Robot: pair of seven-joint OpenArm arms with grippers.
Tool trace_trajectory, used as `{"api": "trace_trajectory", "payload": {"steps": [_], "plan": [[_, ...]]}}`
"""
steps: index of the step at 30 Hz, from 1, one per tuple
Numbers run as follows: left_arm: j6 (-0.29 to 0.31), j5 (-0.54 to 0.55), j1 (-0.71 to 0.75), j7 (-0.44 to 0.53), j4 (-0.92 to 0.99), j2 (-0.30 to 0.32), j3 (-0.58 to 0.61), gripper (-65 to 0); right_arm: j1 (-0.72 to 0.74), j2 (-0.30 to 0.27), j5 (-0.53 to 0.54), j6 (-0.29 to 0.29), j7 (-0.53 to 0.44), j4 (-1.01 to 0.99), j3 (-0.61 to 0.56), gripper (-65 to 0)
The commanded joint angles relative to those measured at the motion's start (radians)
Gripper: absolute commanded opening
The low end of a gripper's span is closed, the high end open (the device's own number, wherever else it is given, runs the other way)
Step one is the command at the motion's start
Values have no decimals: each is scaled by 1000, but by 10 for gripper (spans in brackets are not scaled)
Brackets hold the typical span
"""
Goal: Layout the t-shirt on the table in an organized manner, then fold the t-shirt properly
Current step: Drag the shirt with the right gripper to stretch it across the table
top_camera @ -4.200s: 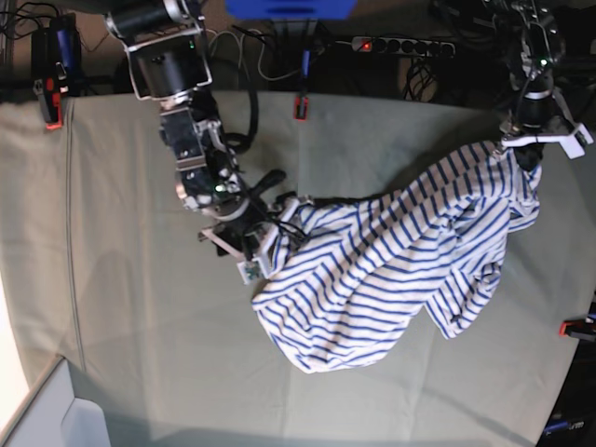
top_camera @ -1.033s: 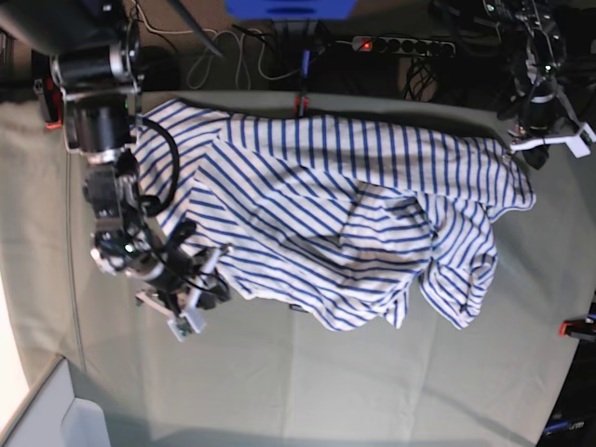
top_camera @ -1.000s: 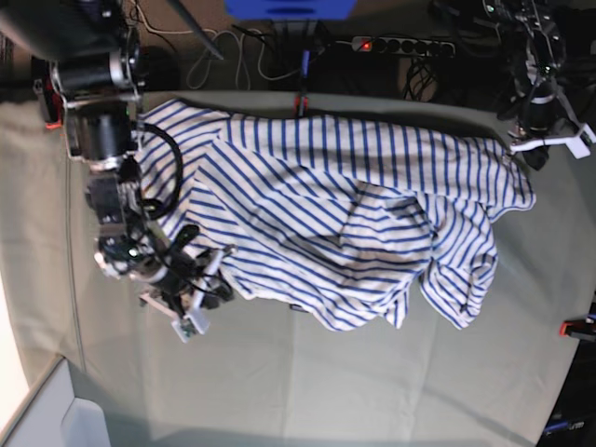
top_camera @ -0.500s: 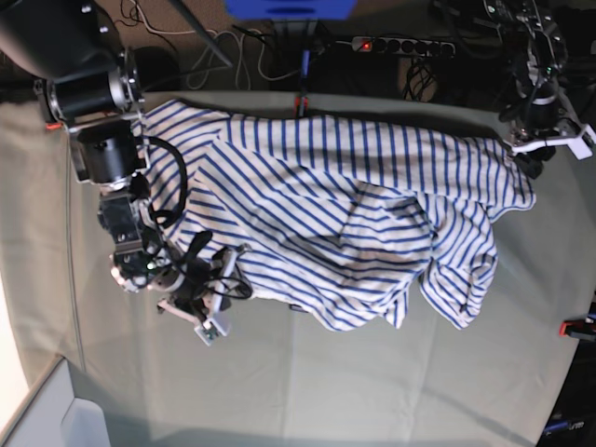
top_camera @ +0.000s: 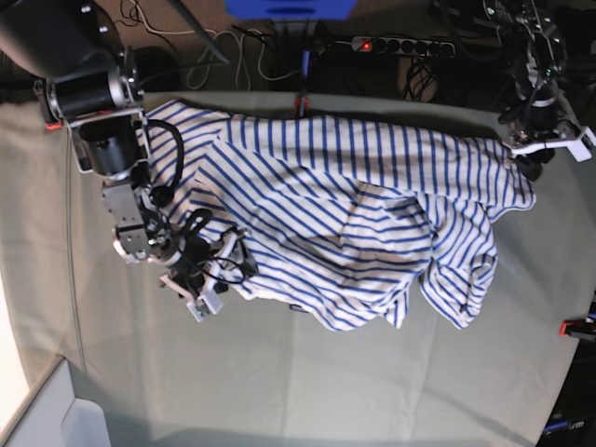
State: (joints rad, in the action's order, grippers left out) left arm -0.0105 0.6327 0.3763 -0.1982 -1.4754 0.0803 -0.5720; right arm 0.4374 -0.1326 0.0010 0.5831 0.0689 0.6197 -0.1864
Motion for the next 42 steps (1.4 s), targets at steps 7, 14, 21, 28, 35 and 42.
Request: {"api": "trace_trajectory", "payload": {"steps": [7,14,21,28,35,42], "plan": [[7,0,-3,24,-12,8,-3,-397,31,-2,6,10,-24,-5,1,-426],[7,0,-4,24,-20,8,-3,-397,67,-6,6,10,-19,-2,8,-650],[7,2,-17,24,-46,8,0,-394,102,-81,9,10,-17,1,357,-650],[5,2,-40,24,-117,8,22,-394,97,-210,7,-13,-24,1,661,-650],[2,2,-69,22,-107,8,106,-393,65,-281,7,-111,-21,-2,795,-650],[1,2,-35,24,-67,-12,281,-358,36,-281,6,-111,-17,1,704,-451]]}}
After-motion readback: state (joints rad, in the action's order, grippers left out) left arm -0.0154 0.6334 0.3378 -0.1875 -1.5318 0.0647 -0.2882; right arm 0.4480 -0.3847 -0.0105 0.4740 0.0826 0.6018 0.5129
